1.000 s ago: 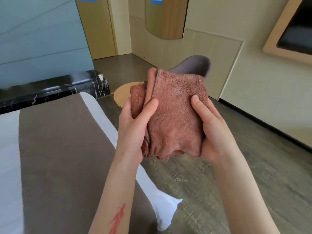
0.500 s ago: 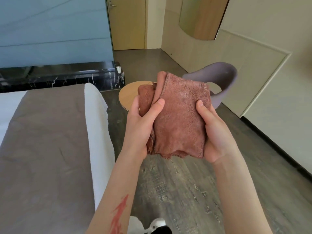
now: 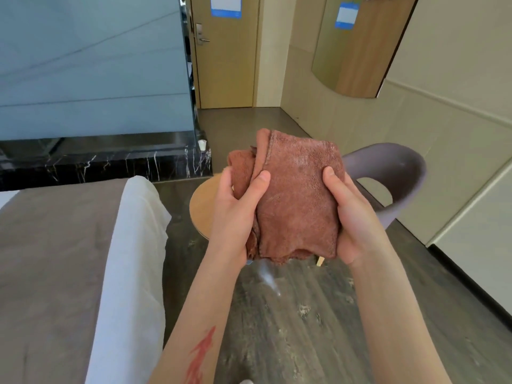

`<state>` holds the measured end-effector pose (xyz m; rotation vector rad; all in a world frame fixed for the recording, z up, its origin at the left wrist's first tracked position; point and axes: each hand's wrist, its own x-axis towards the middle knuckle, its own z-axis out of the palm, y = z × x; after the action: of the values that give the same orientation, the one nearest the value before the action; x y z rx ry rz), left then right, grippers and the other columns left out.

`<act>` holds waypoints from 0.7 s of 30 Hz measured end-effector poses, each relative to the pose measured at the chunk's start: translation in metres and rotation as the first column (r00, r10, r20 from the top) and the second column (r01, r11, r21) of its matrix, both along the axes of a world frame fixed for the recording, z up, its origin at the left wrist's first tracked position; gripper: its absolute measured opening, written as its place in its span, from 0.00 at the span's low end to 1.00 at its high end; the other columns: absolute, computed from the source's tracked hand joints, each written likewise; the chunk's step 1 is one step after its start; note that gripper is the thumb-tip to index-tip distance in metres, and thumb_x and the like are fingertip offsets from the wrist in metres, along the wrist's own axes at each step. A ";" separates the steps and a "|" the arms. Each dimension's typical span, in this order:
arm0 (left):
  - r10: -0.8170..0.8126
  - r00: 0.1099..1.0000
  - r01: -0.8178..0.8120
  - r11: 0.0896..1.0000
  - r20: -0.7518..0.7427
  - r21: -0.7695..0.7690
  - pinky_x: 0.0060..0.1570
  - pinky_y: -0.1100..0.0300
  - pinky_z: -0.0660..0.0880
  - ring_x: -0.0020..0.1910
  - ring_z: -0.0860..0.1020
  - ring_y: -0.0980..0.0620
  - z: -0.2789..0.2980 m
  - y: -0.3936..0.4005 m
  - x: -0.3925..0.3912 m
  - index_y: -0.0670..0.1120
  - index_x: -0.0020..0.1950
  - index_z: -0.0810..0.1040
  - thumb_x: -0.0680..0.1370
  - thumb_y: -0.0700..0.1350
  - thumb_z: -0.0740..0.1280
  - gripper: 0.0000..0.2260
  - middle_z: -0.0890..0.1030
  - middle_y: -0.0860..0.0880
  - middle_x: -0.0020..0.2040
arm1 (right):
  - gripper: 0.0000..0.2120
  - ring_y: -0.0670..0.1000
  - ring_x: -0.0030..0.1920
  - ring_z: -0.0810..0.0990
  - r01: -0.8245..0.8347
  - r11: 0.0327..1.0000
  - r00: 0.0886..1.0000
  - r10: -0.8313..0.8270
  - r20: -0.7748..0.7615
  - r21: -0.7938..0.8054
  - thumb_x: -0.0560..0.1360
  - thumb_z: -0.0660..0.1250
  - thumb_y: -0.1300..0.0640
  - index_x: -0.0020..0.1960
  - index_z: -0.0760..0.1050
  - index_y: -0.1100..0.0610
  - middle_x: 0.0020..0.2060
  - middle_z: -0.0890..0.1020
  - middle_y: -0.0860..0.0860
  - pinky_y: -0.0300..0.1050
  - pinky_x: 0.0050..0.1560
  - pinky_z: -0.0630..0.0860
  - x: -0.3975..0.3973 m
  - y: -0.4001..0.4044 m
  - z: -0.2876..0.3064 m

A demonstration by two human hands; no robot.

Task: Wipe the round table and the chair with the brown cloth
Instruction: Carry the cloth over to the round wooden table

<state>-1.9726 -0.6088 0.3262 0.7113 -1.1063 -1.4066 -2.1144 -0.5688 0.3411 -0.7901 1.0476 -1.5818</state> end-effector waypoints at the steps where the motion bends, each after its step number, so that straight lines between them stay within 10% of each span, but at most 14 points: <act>1: 0.005 1.000 -0.005 1.000 0.005 -0.006 0.37 0.67 0.78 0.43 0.82 0.61 0.002 -0.018 -0.005 0.57 0.50 0.76 0.73 0.46 0.69 0.08 0.83 0.63 0.40 | 0.06 0.46 0.45 0.84 -0.009 1.000 1.000 0.009 -0.003 -0.005 0.75 0.64 0.49 0.51 0.76 0.43 0.43 0.86 0.44 0.41 0.35 0.80 -0.006 -0.020 0.001; 21: 0.241 0.969 -0.244 0.967 0.046 0.068 0.38 0.67 0.78 0.44 0.82 0.60 -0.021 -0.308 -0.132 0.56 0.51 0.75 0.74 0.47 0.67 0.07 0.83 0.62 0.41 | 0.13 0.47 0.47 0.84 -0.222 0.970 0.975 0.218 0.049 0.102 0.74 0.65 0.47 0.58 0.75 0.43 0.54 0.82 0.48 0.44 0.37 0.81 -0.138 -0.350 -0.022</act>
<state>-2.1041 -0.9172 0.3048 0.8979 -0.9645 -1.2333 -2.2526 -0.9188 0.3193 -0.7724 0.9740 -1.3362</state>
